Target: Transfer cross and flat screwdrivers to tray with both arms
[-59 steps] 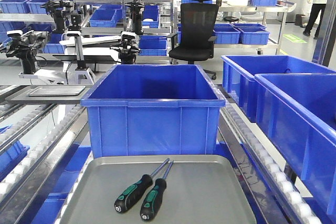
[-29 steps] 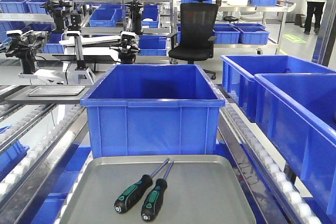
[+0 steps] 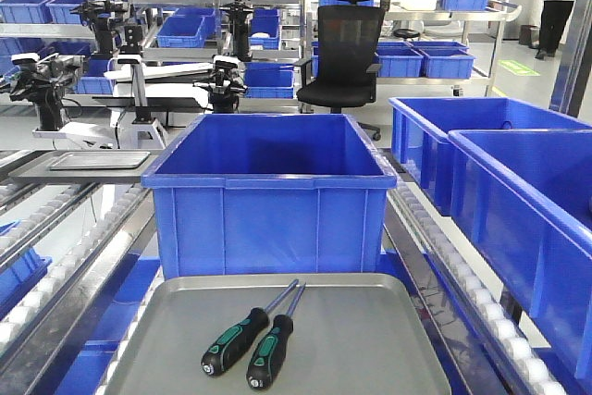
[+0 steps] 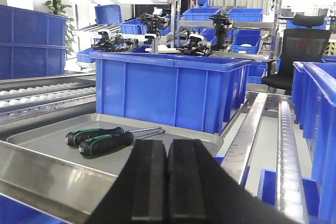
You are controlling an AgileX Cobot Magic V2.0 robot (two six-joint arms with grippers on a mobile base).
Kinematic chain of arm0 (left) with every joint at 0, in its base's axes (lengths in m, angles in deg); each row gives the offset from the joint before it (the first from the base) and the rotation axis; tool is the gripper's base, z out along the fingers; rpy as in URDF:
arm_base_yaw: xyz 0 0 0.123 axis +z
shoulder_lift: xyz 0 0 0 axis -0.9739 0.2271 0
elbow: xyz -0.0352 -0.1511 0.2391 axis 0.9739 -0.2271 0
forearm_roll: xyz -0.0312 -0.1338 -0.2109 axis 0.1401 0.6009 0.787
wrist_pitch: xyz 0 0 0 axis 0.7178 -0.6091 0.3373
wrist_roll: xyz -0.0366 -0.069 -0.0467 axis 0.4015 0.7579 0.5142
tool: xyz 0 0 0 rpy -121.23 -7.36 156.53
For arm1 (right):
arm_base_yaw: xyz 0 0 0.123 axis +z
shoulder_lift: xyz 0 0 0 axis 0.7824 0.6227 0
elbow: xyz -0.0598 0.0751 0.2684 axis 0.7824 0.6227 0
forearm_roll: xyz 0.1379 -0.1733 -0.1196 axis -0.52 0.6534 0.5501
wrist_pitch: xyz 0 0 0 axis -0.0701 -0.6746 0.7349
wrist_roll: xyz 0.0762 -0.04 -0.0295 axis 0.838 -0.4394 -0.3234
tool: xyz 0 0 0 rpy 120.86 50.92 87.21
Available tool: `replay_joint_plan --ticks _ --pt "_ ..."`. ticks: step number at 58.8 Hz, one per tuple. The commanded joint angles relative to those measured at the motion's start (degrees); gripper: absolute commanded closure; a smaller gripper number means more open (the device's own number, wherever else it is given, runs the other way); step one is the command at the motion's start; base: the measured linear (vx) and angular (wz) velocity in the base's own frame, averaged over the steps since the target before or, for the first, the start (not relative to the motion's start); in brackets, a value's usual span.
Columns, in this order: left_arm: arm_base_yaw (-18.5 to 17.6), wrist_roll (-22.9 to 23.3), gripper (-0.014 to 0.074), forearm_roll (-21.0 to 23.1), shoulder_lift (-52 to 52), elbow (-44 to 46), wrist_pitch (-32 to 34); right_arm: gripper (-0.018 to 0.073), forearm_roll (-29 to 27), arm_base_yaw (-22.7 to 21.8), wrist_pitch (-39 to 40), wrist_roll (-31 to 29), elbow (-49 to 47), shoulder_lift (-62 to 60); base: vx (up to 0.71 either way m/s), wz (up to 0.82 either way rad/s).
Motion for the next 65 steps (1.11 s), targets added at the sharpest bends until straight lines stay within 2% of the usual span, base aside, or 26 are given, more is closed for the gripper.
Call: replay_joint_plan --ticks 1,11,14,18,25,28,31,36,43,46,52,65 --pt "0.2 0.6 0.0599 0.5 -0.8 1.4 4.4 0.0567 -0.9 -0.1 3.6 -0.1 -1.6 0.8 0.00 0.00" --pt "0.2 0.6 0.0599 0.5 -0.8 1.4 4.4 0.0567 0.2 -0.1 5.1 -0.7 -1.6 1.0 0.00 0.00" --pt "0.2 0.6 0.0599 0.5 -0.8 1.4 4.4 0.0567 3.0 -0.1 5.6 0.5 -1.6 1.4 0.00 0.00" --pt "0.2 0.6 0.0599 0.5 -0.8 1.4 4.4 0.0567 11.1 -0.1 5.5 5.8 -1.6 1.7 0.00 0.00" --pt "0.2 0.6 0.0599 0.5 -0.8 1.4 4.4 0.0567 32.9 -0.1 6.7 24.4 -0.2 1.7 0.00 0.00" --pt "0.2 0.6 0.0599 0.5 -0.8 1.4 4.4 0.0567 40.0 -0.1 9.5 31.1 2.3 1.7 0.00 0.00" --pt "0.2 0.6 0.0599 0.5 -0.8 1.4 4.4 0.0567 43.6 -0.1 13.9 35.4 5.8 1.7 0.00 0.00" --pt "0.2 0.6 0.0599 0.5 -0.8 1.4 4.4 0.0567 44.2 -0.1 22.2 37.2 12.7 1.6 0.00 0.00" --pt "0.2 0.6 0.0599 0.5 -0.8 1.4 4.4 0.0567 41.8 -0.1 30.9 37.3 21.3 -0.9 0.00 0.00" --pt "0.2 0.6 0.0599 0.5 -0.8 1.4 4.4 0.0567 41.8 -0.1 26.0 37.3 20.9 -2.7 0.00 0.00" --pt "0.2 0.6 0.0599 0.5 -0.8 1.4 4.4 0.0567 44.0 -0.7 22.7 36.8 21.0 -4.3 0.00 0.00" --pt "0.2 0.6 0.0599 0.5 -0.7 1.4 4.4 0.0567 44.3 -6.4 23.4 38.0 21.0 -4.3 0.00 0.00"
